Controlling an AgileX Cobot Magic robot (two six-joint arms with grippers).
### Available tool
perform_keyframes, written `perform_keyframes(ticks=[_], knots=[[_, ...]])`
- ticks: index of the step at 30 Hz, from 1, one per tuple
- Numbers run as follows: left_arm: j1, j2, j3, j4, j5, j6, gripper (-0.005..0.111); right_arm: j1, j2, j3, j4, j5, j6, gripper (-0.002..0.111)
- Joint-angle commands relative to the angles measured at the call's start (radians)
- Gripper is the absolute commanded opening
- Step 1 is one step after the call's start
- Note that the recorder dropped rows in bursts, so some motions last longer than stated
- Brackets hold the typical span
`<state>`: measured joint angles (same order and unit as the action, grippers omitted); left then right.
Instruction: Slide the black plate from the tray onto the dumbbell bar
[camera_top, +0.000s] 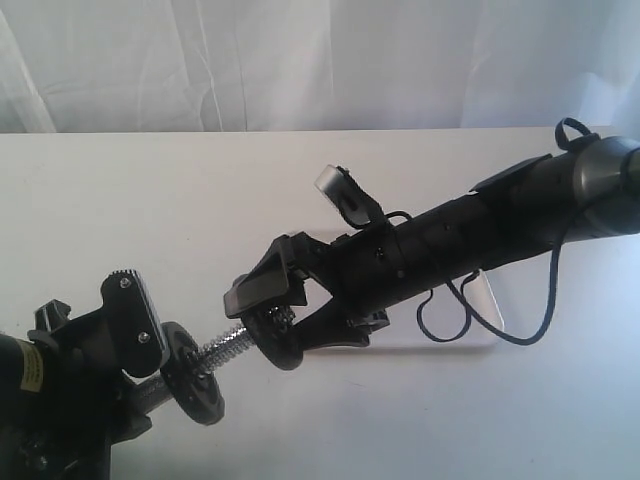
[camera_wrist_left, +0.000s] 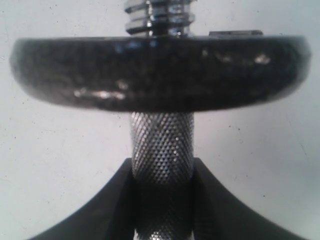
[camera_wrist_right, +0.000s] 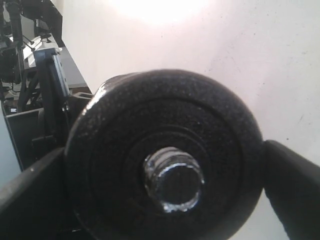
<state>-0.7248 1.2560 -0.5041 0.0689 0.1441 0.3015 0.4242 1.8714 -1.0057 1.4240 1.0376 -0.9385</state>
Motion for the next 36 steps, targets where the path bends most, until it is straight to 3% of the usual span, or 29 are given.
perform_keyframes(ticks=[1, 12, 22, 36], knots=[[-0.016, -0.010, -0.027, -0.038, -0.522, 0.005, 0.000, 0.033, -0.029, -0.016, 0.173, 0.183, -0.026, 0.004], [-0.016, -0.010, -0.027, -0.038, -0.522, 0.005, 0.000, 0.033, -0.029, -0.016, 0.173, 0.183, -0.026, 0.040], [-0.016, -0.010, -0.027, -0.038, -0.522, 0.005, 0.000, 0.033, -0.029, -0.016, 0.162, 0.183, -0.030, 0.090], [-0.016, -0.010, -0.027, -0.038, -0.518, 0.005, 0.000, 0.033, -0.029, -0.016, 0.112, 0.183, -0.034, 0.093]])
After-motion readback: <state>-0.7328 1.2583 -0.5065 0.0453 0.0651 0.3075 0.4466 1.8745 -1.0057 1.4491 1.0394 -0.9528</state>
